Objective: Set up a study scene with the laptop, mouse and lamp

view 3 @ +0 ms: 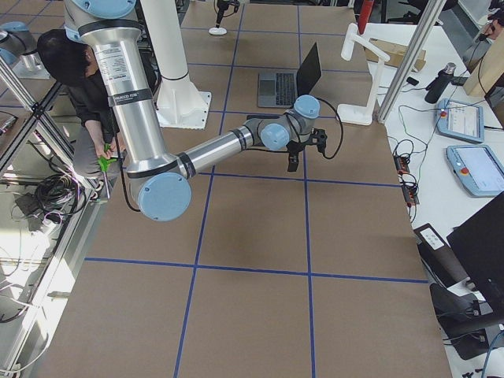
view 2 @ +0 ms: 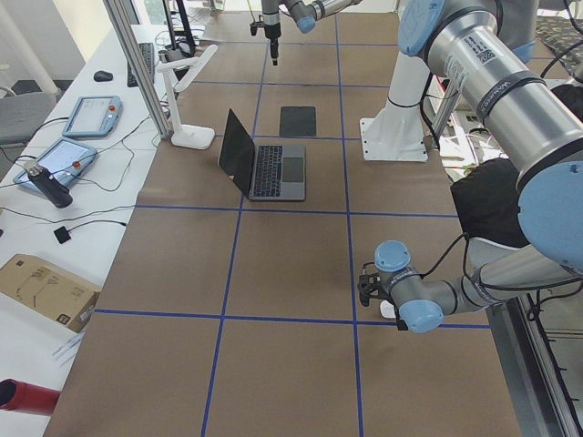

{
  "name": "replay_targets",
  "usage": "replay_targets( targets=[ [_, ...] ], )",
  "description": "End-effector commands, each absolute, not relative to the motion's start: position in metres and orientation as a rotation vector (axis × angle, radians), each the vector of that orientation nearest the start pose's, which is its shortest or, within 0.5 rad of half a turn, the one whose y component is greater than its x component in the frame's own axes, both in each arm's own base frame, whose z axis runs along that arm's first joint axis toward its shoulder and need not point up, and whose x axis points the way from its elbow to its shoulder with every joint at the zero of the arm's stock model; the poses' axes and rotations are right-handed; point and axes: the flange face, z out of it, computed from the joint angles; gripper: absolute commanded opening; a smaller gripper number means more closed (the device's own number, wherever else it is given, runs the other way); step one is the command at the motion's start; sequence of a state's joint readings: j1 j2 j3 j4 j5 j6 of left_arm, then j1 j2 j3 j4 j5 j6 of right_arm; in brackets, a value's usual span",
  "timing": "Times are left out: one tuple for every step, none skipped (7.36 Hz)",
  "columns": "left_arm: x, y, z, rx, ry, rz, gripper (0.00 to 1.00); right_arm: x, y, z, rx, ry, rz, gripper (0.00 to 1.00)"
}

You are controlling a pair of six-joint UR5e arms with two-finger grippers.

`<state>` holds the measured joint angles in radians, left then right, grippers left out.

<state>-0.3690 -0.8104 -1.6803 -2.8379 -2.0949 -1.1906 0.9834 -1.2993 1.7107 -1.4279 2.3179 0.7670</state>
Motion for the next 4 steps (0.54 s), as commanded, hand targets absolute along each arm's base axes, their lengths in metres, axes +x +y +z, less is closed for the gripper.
replay_targets(
  targets=[
    [0.114, -0.133, 0.723, -0.246, 0.758, 0.165, 0.99, -0.276, -0.533, 0.425, -0.045, -0.896, -0.039, 1.0],
    [0.123, -0.136, 0.719, -0.247, 0.773, 0.155, 1.0, -0.276, -0.533, 0.426, -0.045, -0.894, -0.038, 1.0],
    [0.136, -0.14, 0.716, -0.254, 0.786, 0.143, 0.99, -0.276, -0.534, 0.426, -0.041, -0.89, -0.037, 1.0],
    [0.143, -0.138, 0.715, -0.263, 0.786, 0.15, 1.0, -0.278, -0.533, 0.427, -0.043, -0.889, -0.039, 1.0]
  ],
)
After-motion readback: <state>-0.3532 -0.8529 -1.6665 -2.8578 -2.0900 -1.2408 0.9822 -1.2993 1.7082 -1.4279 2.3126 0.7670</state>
